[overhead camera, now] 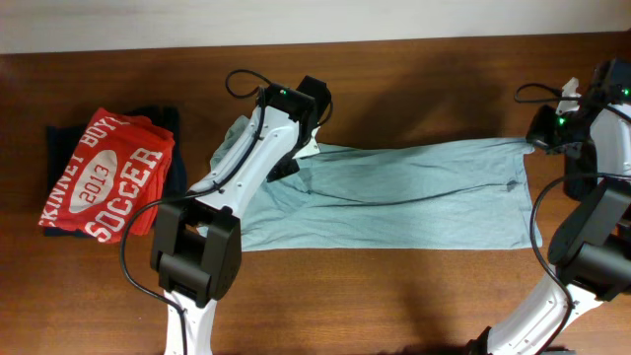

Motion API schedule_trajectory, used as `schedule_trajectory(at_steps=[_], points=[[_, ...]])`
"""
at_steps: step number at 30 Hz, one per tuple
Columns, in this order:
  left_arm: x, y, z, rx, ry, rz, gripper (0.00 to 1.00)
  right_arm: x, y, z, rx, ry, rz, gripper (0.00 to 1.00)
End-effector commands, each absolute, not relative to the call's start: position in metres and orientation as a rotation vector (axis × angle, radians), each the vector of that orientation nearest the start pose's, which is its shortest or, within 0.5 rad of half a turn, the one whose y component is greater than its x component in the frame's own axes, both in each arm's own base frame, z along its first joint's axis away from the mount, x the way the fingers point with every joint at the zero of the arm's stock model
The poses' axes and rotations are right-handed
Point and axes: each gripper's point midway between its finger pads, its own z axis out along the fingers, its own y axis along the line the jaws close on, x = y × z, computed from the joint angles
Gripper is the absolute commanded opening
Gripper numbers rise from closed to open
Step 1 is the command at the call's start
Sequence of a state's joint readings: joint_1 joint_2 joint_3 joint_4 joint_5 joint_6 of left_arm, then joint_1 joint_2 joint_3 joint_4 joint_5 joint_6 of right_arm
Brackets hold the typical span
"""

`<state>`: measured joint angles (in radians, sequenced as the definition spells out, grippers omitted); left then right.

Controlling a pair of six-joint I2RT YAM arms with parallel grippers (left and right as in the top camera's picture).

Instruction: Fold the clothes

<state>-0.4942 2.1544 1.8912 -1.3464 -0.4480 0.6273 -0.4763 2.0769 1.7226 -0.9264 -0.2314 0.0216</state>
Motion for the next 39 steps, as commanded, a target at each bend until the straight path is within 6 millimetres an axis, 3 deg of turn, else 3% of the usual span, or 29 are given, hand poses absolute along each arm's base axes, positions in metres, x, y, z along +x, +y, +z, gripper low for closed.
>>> schedule_trajectory(at_steps=[1,12,14,16,17,20,26,28,30,33,36,39], points=[[0.395,-0.128,0.114,1.637,2.637,0.68,0.01,0.432,-0.184,0.101,0.631,2.71,0.155,0.05],[0.393,-0.127,0.114,1.648,2.645,0.682,0.02,0.421,-0.186,0.097,0.686,2.748,0.124,0.06],[0.392,-0.126,0.114,1.651,2.649,0.683,0.13,0.419,-0.188,0.096,0.691,2.755,0.103,0.08],[0.391,-0.126,0.114,1.654,2.651,0.684,0.46,0.418,-0.19,0.096,0.695,2.757,0.088,0.2],[0.391,-0.125,0.114,1.655,2.652,0.684,0.55,0.418,-0.191,0.096,0.7,2.757,0.077,0.27],[0.392,-0.121,0.116,1.653,2.647,0.727,0.58,0.415,-0.196,0.096,0.717,2.759,0.045,0.37],[0.396,-0.119,0.119,1.635,2.637,0.752,0.58,0.409,-0.201,0.095,0.809,2.748,0.066,0.41],[0.404,-0.117,0.121,1.582,2.626,0.763,0.58,0.413,-0.192,0.097,0.785,2.737,0.144,0.41],[0.417,-0.119,0.128,1.42,2.621,0.751,0.61,0.42,-0.181,0.102,0.72,2.718,0.241,0.41],[0.43,-0.116,0.153,1.194,2.613,0.757,0.62,0.427,-0.171,0.119,0.624,2.678,0.314,0.42],[0.438,-0.105,0.207,0.933,2.555,0.764,0.63,0.432,-0.16,0.155,0.555,2.595,0.372,0.43],[0.434,-0.094,0.272,0.656,2.476,0.682,0.67,0.429,-0.144,0.208,0.461,2.482,0.418,0.45]])
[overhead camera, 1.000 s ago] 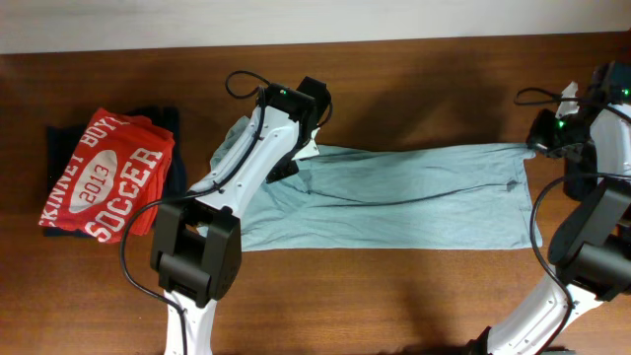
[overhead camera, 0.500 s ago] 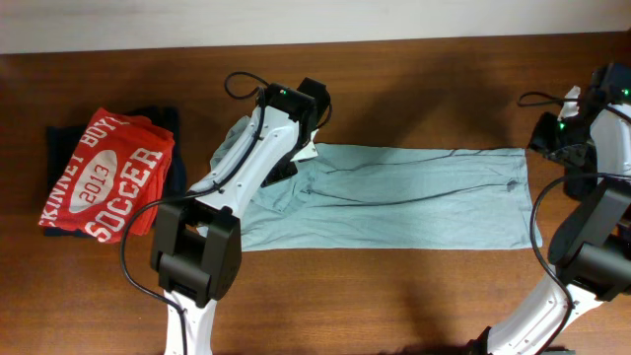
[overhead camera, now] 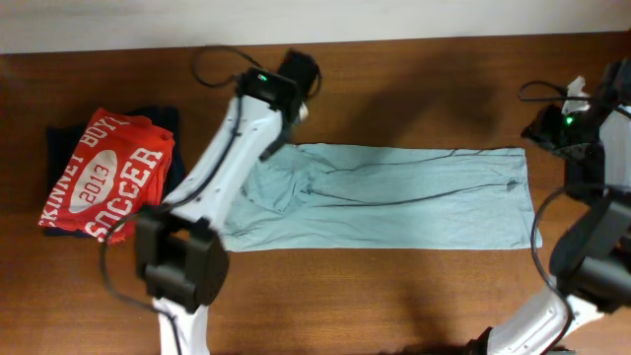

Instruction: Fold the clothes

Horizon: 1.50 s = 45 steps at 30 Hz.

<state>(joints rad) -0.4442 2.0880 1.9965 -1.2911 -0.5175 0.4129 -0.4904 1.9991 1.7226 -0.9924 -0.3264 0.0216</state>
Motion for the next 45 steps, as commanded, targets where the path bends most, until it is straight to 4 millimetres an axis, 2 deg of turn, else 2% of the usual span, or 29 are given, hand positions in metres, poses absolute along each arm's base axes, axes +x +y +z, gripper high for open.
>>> schedule_trajectory(at_steps=[1,4,8,11,14,16,17,19,20,22,25,28,30,32,33,34,35,36,40,45], points=[[0.429,-0.087,0.294,0.56,2.447,0.649,0.69,0.426,-0.14,0.223,0.442,2.453,0.42,0.46],[0.408,-0.064,0.35,0.304,2.36,0.521,0.73,0.406,-0.125,0.278,0.377,2.355,0.396,0.47],[0.378,-0.056,0.384,0.185,2.328,0.214,0.74,0.37,-0.104,0.337,0.322,2.248,0.355,0.51],[0.365,-0.055,0.382,0.184,2.367,0.035,0.74,0.35,-0.092,0.359,0.333,2.208,0.35,0.61],[0.366,-0.049,0.358,0.171,2.446,0.003,0.74,0.341,-0.081,0.359,0.356,2.224,0.378,0.75],[0.374,-0.052,0.329,0.207,2.509,-0.008,0.74,0.345,-0.074,0.346,0.349,2.267,0.411,0.79],[0.385,-0.062,0.295,0.244,2.56,-0.058,0.74,0.353,-0.066,0.325,0.347,2.323,0.45,0.81],[0.395,-0.076,0.26,0.307,2.592,-0.138,0.74,0.362,-0.061,0.3,0.354,2.382,0.491,0.8],[0.401,-0.083,0.24,0.326,2.607,-0.179,0.74,0.371,-0.057,0.282,0.373,2.42,0.523,0.76],[0.412,-0.093,0.2,0.353,2.631,-0.243,0.74,0.386,-0.052,0.25,0.404,2.483,0.571,0.67],[0.424,-0.104,0.142,0.413,2.656,-0.308,0.74,0.41,-0.044,0.201,0.407,2.577,0.623,0.46],[0.433,-0.107,0.097,0.425,2.695,-0.316,0.69,0.432,-0.042,0.156,0.463,2.639,0.637,0.24],[0.437,-0.107,0.077,0.425,2.723,-0.319,0.67,0.444,-0.043,0.126,0.506,2.674,0.636,0.12],[0.437,-0.109,0.06,0.427,2.751,-0.332,0.64,0.449,-0.041,0.102,0.541,2.706,0.654,0.11],[0.437,-0.109,0.052,0.428,2.769,-0.335,0.63,0.449,-0.039,0.094,0.543,2.723,0.657,0.21],[0.435,-0.109,0.046,0.445,2.781,-0.337,0.62,0.449,-0.038,0.084,0.548,2.745,0.652,0.4],[0.434,-0.109,0.041,0.454,2.791,-0.336,0.62,0.449,-0.038,0.076,0.552,2.766,0.638,0.54],[0.434,-0.109,0.037,0.456,2.798,-0.336,0.62,0.448,-0.039,0.07,0.552,2.785,0.607,0.59],[0.434,-0.109,0.033,0.464,2.804,-0.336,0.62,0.44,-0.057,0.051,0.647,2.848,0.385,0.58],[0.437,-0.109,0.034,0.464,2.79,-0.333,0.62,0.423,-0.069,0.044,0.762,2.904,0.262,0.5]])
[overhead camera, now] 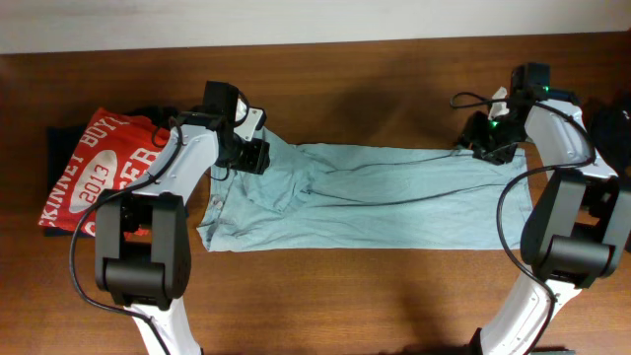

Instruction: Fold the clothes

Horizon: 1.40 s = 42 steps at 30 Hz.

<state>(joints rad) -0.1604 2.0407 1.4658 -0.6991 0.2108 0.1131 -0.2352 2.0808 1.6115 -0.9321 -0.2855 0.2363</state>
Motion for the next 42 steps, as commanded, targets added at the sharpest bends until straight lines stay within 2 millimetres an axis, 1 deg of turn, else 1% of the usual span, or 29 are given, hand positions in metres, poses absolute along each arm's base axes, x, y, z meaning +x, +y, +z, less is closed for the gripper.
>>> schedule_trajectory(at_steps=[1,4,7,9,11,12,15,20,23,29,32,33,35,37,38,40,41,42], points=[[0.437,-0.109,0.034,0.463,2.789,-0.331,0.62,0.418,-0.073,0.042,0.796,2.915,0.221,0.49],[0.437,-0.109,0.033,0.463,2.79,-0.329,0.63,0.412,-0.08,0.041,0.835,2.926,0.148,0.47],[0.437,-0.109,0.033,0.463,2.79,-0.329,0.62,0.415,-0.08,0.041,0.832,2.915,0.149,0.46],[0.437,-0.109,0.033,0.462,2.79,-0.329,0.63,0.416,-0.081,0.041,0.874,2.897,0.15,0.43],[0.437,-0.109,0.033,0.463,2.79,-0.329,0.62,0.418,-0.081,0.041,0.903,2.884,0.152,0.42],[0.437,-0.109,0.033,0.463,2.79,-0.329,0.62,0.418,-0.081,0.04,0.903,2.882,0.152,0.42],[0.437,-0.109,0.033,0.463,2.79,-0.329,0.63,0.418,-0.083,0.034,0.946,2.882,0.136,0.47],[0.437,-0.109,0.033,0.463,2.791,-0.329,0.63,0.418,-0.083,0.016,0.979,2.902,0.143,0.47],[0.437,-0.108,0.033,0.461,2.791,-0.328,0.63,0.423,-0.082,0.016,0.971,2.887,0.158,0.46],[0.437,-0.108,0.033,0.462,2.792,-0.328,0.63,0.423,-0.081,0.015,0.971,2.887,0.16,0.46],[0.437,-0.111,0.033,0.471,2.79,-0.33,0.63,0.425,-0.082,0.015,0.967,2.88,0.159,0.32],[0.436,-0.112,0.033,0.473,2.79,-0.33,0.63,0.424,-0.082,0.015,0.968,2.881,0.157,0.25],[0.436,-0.112,0.033,0.473,2.79,-0.329,0.63,0.423,-0.082,0.015,0.971,2.888,0.155,0.14],[0.437,-0.11,0.033,0.469,2.792,-0.318,0.63,0.421,-0.082,0.015,0.973,2.895,0.155,0.06],[0.437,-0.109,0.033,0.468,2.792,-0.312,0.63,0.42,-0.082,0.015,0.976,2.898,0.154,0.04],[0.437,-0.109,0.033,0.468,2.793,-0.309,0.63,0.42,-0.082,0.015,0.975,2.897,0.155,0.05],[0.437,-0.109,0.033,0.468,2.793,-0.309,0.63,0.42,-0.081,0.015,0.975,2.897,0.159,0.11],[0.437,-0.109,0.033,0.468,2.793,-0.309,0.63,0.42,-0.08,0.015,0.973,2.898,0.168,0.22]])
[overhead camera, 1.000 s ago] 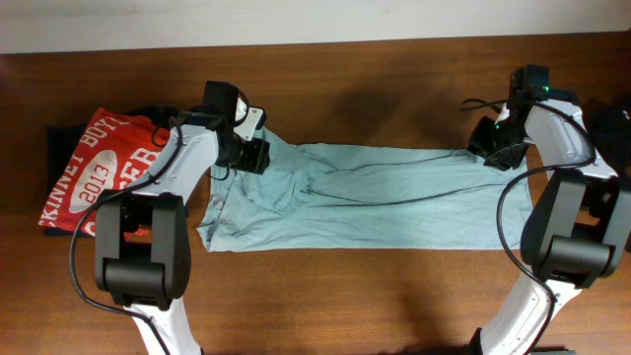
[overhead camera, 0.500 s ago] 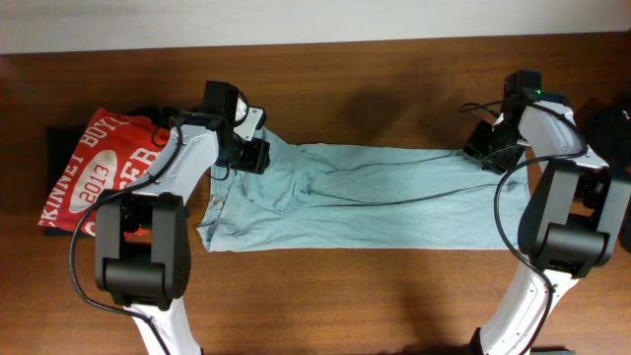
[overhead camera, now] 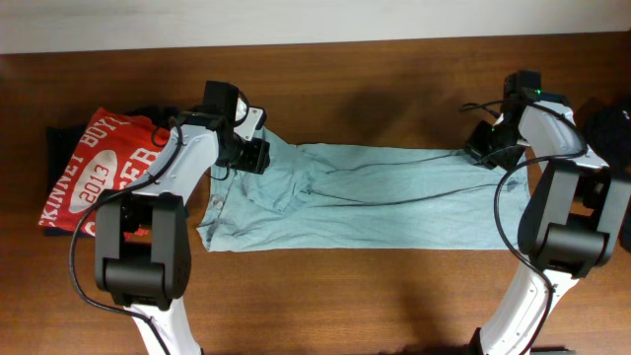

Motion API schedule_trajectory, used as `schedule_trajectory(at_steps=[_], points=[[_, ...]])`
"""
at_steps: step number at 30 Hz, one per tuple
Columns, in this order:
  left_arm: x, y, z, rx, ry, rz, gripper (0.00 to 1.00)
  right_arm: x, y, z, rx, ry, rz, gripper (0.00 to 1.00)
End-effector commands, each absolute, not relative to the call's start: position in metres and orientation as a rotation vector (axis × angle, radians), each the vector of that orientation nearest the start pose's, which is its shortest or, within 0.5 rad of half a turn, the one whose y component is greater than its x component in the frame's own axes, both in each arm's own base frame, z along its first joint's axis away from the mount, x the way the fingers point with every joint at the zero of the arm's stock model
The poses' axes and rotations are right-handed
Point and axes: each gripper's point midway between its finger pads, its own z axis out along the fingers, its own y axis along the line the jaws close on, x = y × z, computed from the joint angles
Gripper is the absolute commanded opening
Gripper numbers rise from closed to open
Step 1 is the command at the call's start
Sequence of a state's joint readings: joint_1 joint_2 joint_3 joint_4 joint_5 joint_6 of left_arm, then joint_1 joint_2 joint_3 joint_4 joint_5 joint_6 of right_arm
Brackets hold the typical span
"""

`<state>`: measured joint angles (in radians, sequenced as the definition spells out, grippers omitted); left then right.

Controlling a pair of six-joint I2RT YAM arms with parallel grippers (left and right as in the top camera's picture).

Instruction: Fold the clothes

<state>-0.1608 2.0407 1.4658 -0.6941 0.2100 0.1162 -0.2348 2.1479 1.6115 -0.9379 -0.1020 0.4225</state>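
A pale teal garment, folded into a long strip, lies across the middle of the wooden table. My left gripper sits low on its upper left corner, where the cloth puckers toward the fingers; it looks shut on the fabric. My right gripper rests at the strip's upper right edge. Its jaws are hidden under the wrist, so their state does not show. The right arm covers the strip's right end.
A folded red shirt with white lettering lies on a dark navy garment at the far left. A dark item shows at the right edge. The arm bases stand at the front left and front right.
My right gripper has shifted slightly down and to the left onto the cloth's upper right edge. The left gripper and the garment have not moved.
First my left gripper was on the strip's upper left part and my right was at its top right corner. Then both were off the cloth and the strip lay flat. Then both were at its top corners, with the strip shifted left, where it stays.
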Motion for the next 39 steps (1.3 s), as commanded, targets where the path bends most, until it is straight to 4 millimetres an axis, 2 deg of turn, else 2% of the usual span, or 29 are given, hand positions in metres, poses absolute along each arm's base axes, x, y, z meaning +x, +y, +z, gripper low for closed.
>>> schedule_trajectory(at_steps=[1,4,5,7,9,11,13,21,23,24,26,33,34,35,39], points=[[0.437,-0.108,0.033,0.474,2.792,-0.308,0.63,0.421,-0.078,0.015,0.968,2.9,0.184,0.38],[0.437,-0.109,0.033,0.489,2.788,-0.306,0.63,0.423,-0.069,0.017,0.933,2.906,0.268,0.64],[0.437,-0.109,0.033,0.49,2.788,-0.305,0.63,0.424,-0.068,0.017,0.932,2.904,0.275,0.68],[0.437,-0.109,0.033,0.489,2.788,-0.306,0.63,0.425,-0.069,0.017,0.93,2.899,0.275,0.68],[0.437,-0.109,0.033,0.489,2.788,-0.306,0.63,0.427,-0.069,0.017,0.928,2.894,0.274,0.66],[0.437,-0.109,0.033,0.49,2.789,-0.305,0.63,0.429,-0.07,0.017,0.924,2.884,0.269,0.56],[0.437,-0.109,0.033,0.489,2.789,-0.306,0.63,0.431,-0.071,0.017,0.921,2.876,0.264,0.5],[0.436,-0.111,0.033,0.495,2.789,-0.307,0.63,0.432,-0.076,0.016,0.921,2.87,0.224,0.5],[0.437,-0.111,0.033,0.495,2.787,-0.306,0.63,0.431,-0.076,0.016,0.922,2.873,0.224,0.38],[0.437,-0.111,0.033,0.495,2.787,-0.306,0.63,0.431,-0.076,0.016,0.922,2.873,0.224,0.36],[0.437,-0.111,0.033,0.495,2.788,-0.306,0.63,0.43,-0.076,0.016,0.924,2.877,0.224,0.36],[0.436,-0.111,0.033,0.498,2.787,-0.307,0.63,0.423,-0.075,0.006,0.959,2.884,0.192,0.49],[0.436,-0.111,0.033,0.497,2.787,-0.307,0.63,0.422,-0.075,0.004,0.959,2.886,0.192,0.47],[0.436,-0.111,0.033,0.498,2.788,-0.307,0.63,0.422,-0.075,0.004,0.959,2.886,0.192,0.39],[0.436,-0.111,0.033,0.498,2.79,-0.307,0.63,0.423,-0.075,0.004,0.956,2.882,0.193,0.25]])
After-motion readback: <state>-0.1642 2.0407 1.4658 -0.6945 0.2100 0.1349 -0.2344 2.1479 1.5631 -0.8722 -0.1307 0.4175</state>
